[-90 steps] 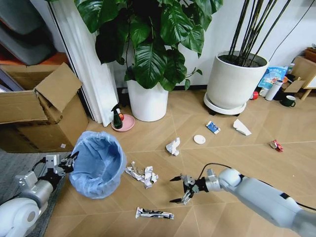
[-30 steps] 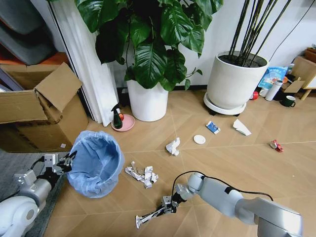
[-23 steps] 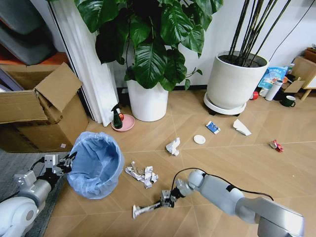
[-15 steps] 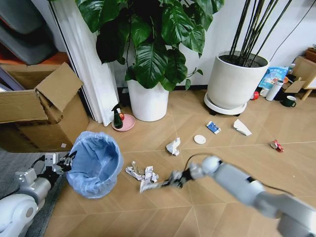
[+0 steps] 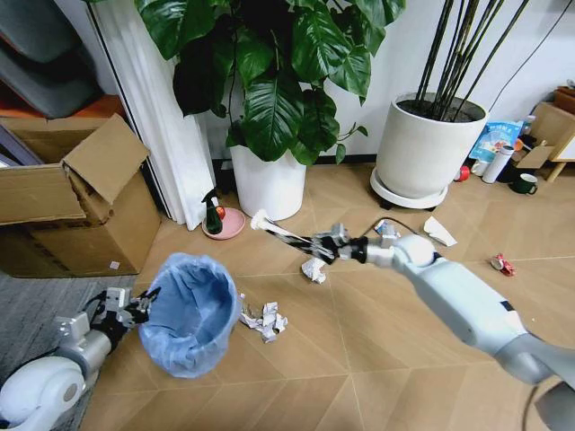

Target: Pick up the trash bin and place the garbage on the floor into it.

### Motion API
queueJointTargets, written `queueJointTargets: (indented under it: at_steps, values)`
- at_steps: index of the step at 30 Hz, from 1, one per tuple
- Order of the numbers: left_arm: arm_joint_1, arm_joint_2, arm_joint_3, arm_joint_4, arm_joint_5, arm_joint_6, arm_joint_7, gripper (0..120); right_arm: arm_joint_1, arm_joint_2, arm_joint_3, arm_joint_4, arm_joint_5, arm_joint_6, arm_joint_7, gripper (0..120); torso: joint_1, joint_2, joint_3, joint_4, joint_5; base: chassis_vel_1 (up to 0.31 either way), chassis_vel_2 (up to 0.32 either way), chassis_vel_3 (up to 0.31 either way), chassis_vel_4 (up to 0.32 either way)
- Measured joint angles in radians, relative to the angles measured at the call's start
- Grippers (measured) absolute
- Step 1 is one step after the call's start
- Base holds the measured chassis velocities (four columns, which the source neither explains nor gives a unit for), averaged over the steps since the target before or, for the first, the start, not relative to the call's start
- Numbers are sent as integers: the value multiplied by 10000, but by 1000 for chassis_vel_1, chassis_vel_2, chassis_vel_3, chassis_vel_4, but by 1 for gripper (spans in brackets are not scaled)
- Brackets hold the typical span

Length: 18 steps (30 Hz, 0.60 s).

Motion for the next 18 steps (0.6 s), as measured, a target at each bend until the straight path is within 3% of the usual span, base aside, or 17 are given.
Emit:
queueJointTargets:
  at_steps: [1,5,10,18]
  values:
    - [0,0,0,0,0,0,0,0,0,0,0,0,0,0,0,0,0,0,0,0,0,0,0,0,0]
    - [-271,270,376,41,-211,-46,7,0,454,1613,-726,-402,770,-55,-357,0,0,0,1,3,2,0,0,0,0]
    - [-341,322,405,112,-318,-122,113,0,601,2688,-1360,-1179,769,-22,-678,0,0,0,0,5,1,0,0,0,0]
    - [-223,351,134,19,-452,-136,177,0,489,3178,-2027,-1960,315,158,-784,0,0,0,0,-4,3,0,0,0,0]
